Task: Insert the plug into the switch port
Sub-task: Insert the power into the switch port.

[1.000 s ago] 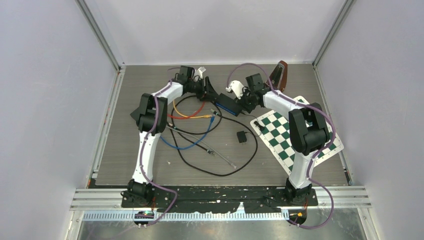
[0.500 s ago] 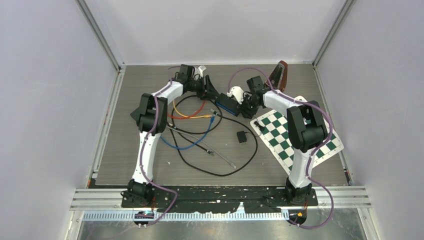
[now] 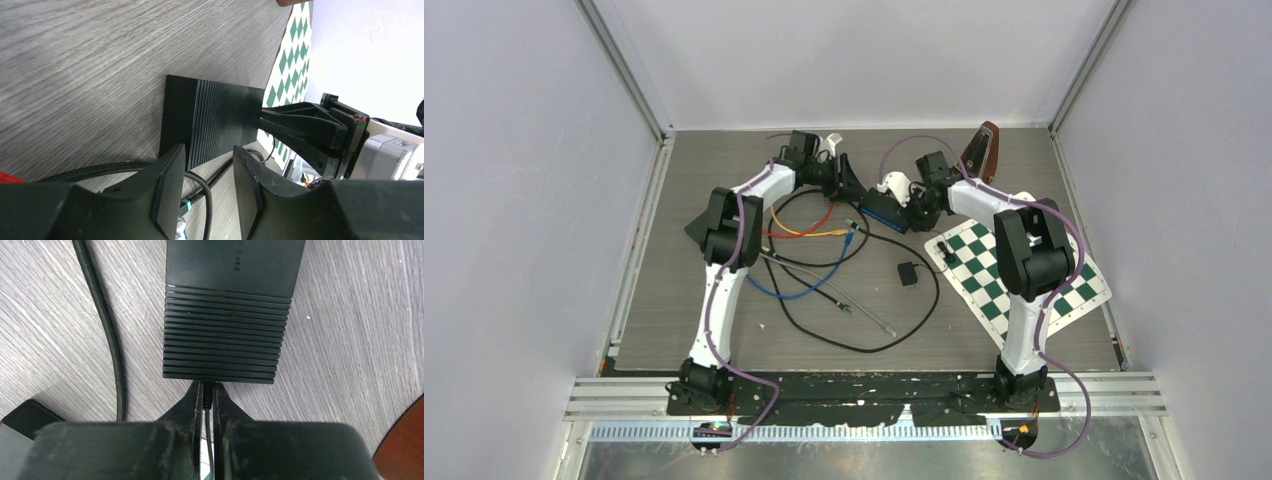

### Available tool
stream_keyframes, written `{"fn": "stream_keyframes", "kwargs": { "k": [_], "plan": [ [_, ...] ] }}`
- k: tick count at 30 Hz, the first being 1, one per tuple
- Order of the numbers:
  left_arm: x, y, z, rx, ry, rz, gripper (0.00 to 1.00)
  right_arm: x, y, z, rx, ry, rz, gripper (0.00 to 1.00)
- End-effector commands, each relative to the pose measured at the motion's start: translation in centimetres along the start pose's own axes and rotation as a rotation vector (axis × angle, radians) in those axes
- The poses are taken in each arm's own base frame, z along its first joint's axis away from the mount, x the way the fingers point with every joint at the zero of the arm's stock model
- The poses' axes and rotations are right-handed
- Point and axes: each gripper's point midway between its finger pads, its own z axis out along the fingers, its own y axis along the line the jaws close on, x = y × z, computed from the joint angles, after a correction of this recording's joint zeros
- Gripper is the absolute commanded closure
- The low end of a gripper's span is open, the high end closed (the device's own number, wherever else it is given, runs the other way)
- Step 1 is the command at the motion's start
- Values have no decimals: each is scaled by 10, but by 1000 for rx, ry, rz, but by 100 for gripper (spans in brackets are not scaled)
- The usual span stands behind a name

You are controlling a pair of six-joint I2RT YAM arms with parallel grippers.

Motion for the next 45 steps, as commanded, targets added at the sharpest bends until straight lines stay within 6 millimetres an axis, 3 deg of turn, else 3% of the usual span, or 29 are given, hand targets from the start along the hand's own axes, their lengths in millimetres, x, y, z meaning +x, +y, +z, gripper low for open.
{"fn": "stream_keyframes", "kwargs": {
  "k": [1,11,21,25,29,38,40,45],
  "plan": [
    [21,-17,13,45,61,19,58,-40,-12,-1,33,-113,-49,95],
    [50,-26,27,52,139,22,60,-75,-16,2,108,-190,-104,95],
    [61,-38,33,92,164,-8,60,-101,-35,-8,217,-259,-143,95],
    [62,-38,37,87,164,2,60,-107,-30,-10,211,-267,-178,95],
    [45,-37,28,79,121,13,60,-99,-17,-14,185,-267,-164,95],
    [-30,-51,-14,64,-58,54,52,-60,-35,-20,300,-139,-25,95],
    [-40,-57,-28,63,-88,52,51,-53,-36,-21,307,-114,-1,88],
    [-46,-71,-54,0,-135,136,46,-40,-38,-26,330,-74,16,61]
  ]
}}
